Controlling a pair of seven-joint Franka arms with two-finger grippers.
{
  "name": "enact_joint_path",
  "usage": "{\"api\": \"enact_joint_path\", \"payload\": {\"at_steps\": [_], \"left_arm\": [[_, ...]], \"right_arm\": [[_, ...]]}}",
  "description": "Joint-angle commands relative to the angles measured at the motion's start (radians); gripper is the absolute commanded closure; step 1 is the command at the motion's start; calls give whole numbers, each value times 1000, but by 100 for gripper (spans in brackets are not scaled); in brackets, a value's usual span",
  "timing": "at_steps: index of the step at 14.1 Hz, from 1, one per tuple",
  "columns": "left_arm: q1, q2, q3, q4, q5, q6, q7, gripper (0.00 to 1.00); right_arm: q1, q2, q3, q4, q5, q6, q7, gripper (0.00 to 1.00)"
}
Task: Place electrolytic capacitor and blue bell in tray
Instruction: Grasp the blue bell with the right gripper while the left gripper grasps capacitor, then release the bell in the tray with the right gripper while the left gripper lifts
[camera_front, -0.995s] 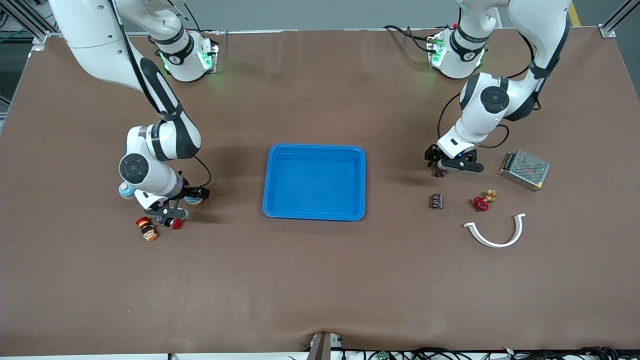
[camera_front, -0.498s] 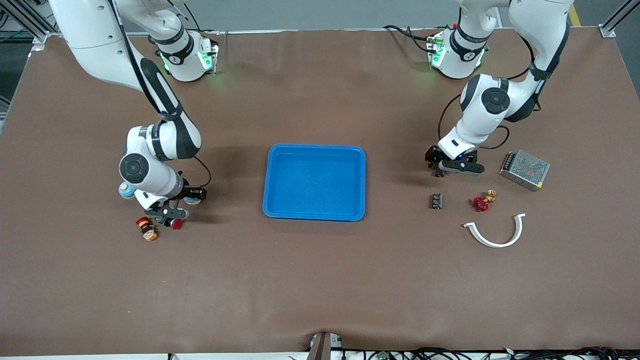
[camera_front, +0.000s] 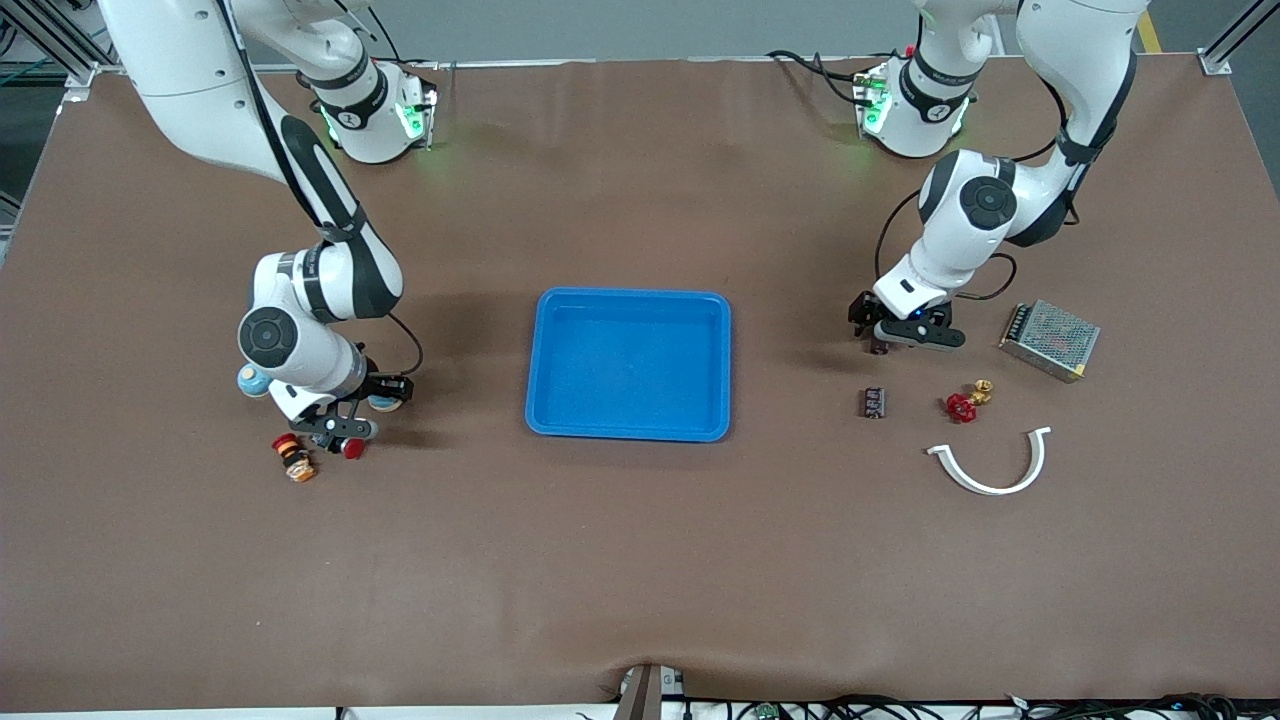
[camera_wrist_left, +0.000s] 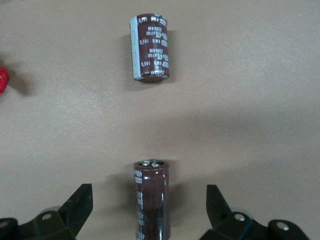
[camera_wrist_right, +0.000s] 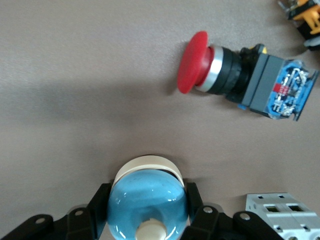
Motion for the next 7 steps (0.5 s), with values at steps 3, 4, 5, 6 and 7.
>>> {"api": "enact_joint_path", "payload": {"at_steps": [3, 4, 5, 6, 7], "left_arm": [[8, 13, -3, 3, 24, 17, -4, 16], [8, 14, -3, 5, 24, 17, -4, 21], [8, 22, -3, 6, 24, 17, -6, 23], [6, 25, -3, 6, 24, 17, -7, 35], [6, 25, -3, 6, 24, 18, -9, 54]], "right_arm": [[69, -41, -2, 149, 0, -280, 123, 65], [103, -44, 1, 175, 1, -323, 189, 65], [140, -58, 3, 183, 1, -335, 270, 65], [183, -70, 4, 186, 4, -335, 341, 65], [222, -72, 6, 188, 6, -329, 407, 65]]}}
